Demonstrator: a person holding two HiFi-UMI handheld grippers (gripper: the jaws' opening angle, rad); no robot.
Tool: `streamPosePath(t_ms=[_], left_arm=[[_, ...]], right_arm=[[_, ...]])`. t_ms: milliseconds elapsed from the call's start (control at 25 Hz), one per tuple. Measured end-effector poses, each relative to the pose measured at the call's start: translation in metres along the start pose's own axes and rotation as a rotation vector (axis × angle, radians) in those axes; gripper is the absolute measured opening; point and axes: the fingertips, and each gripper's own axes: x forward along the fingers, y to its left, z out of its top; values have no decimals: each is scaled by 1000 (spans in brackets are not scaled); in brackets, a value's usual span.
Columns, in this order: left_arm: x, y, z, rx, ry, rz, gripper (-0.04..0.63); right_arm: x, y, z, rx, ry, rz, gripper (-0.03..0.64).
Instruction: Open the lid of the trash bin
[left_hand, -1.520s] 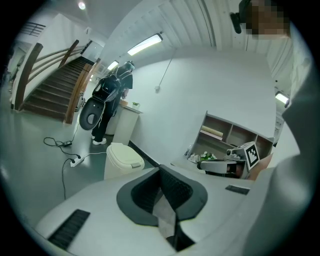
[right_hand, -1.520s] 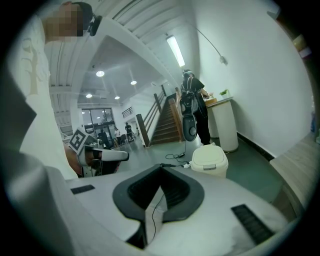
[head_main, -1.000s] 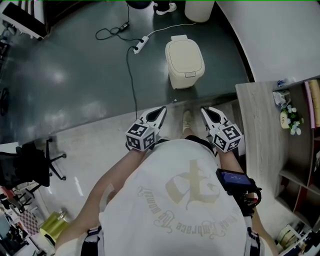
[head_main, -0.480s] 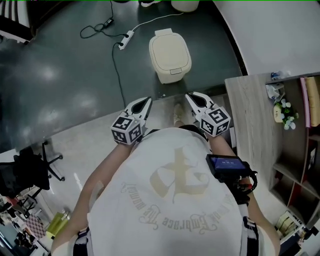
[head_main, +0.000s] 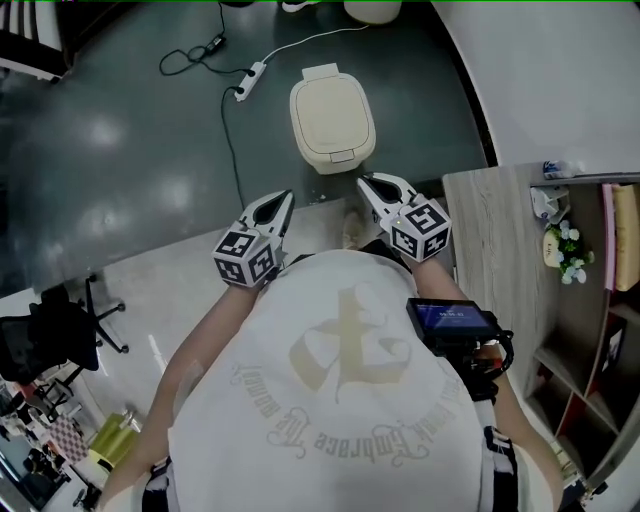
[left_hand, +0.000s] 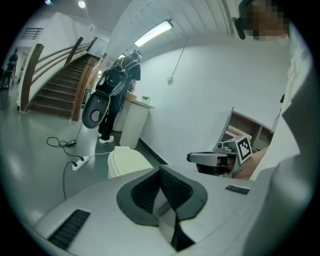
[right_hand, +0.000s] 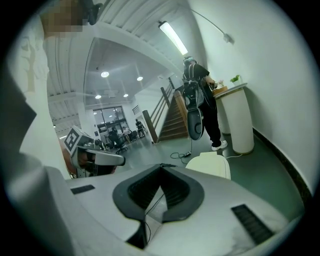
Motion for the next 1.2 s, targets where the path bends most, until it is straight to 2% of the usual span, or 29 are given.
streamPosePath(t_ms=[520,720,1200], left_arm=[[53,3,28,-10,-12,98,12],[74,16,30,-31,-2,108,12],[69,30,35,-76,-5,117,12]], right_arm=[[25,-62,18,-17,45,117,5],[44,-87,16,-15,82,134,4],[56,-81,12,-30,151,140,5]])
